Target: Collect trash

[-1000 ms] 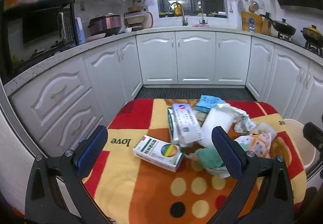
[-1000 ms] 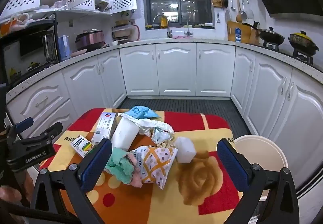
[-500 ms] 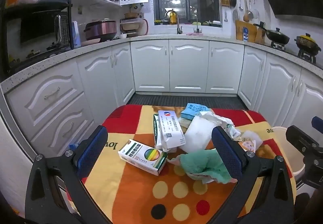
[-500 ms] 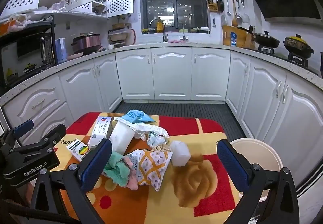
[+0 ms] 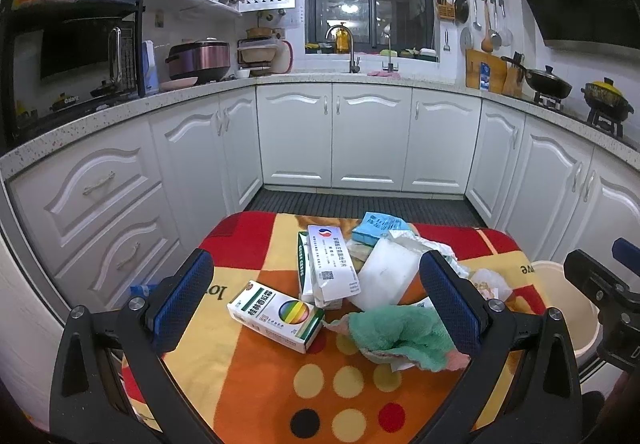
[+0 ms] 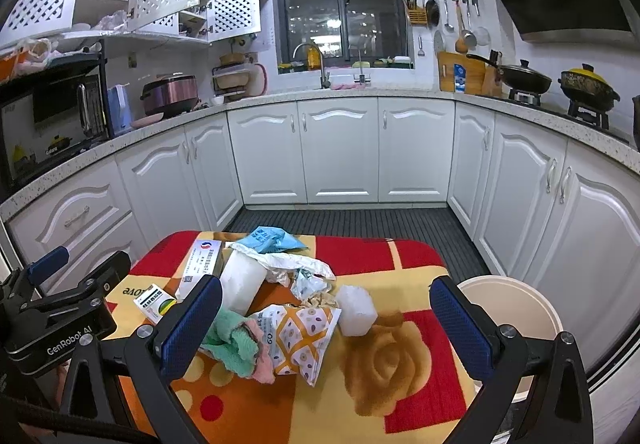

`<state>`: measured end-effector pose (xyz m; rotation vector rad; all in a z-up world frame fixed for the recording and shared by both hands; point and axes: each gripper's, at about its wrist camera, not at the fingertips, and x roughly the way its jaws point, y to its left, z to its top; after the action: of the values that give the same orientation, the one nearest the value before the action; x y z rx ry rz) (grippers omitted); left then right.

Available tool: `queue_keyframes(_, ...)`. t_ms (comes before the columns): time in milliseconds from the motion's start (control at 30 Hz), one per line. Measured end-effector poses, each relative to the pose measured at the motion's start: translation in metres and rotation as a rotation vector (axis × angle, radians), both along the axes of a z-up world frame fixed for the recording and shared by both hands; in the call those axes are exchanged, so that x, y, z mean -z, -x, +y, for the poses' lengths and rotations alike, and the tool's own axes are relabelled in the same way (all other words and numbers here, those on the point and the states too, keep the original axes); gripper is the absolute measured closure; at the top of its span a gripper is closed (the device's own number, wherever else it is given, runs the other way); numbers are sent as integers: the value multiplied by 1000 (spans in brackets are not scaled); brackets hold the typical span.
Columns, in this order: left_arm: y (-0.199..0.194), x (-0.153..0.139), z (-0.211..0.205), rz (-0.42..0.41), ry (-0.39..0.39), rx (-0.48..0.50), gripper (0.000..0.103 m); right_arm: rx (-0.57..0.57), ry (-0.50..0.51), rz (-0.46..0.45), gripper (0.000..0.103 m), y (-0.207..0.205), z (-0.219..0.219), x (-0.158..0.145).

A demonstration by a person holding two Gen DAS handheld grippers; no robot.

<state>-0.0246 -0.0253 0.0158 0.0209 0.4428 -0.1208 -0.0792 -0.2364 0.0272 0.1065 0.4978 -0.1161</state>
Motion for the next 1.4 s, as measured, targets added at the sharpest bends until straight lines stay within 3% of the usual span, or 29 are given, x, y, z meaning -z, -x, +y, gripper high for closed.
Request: queue_keyframes(1400,-2,-5,-5,-3,9,2,1,10,-3,-13,0,0,-8,-12)
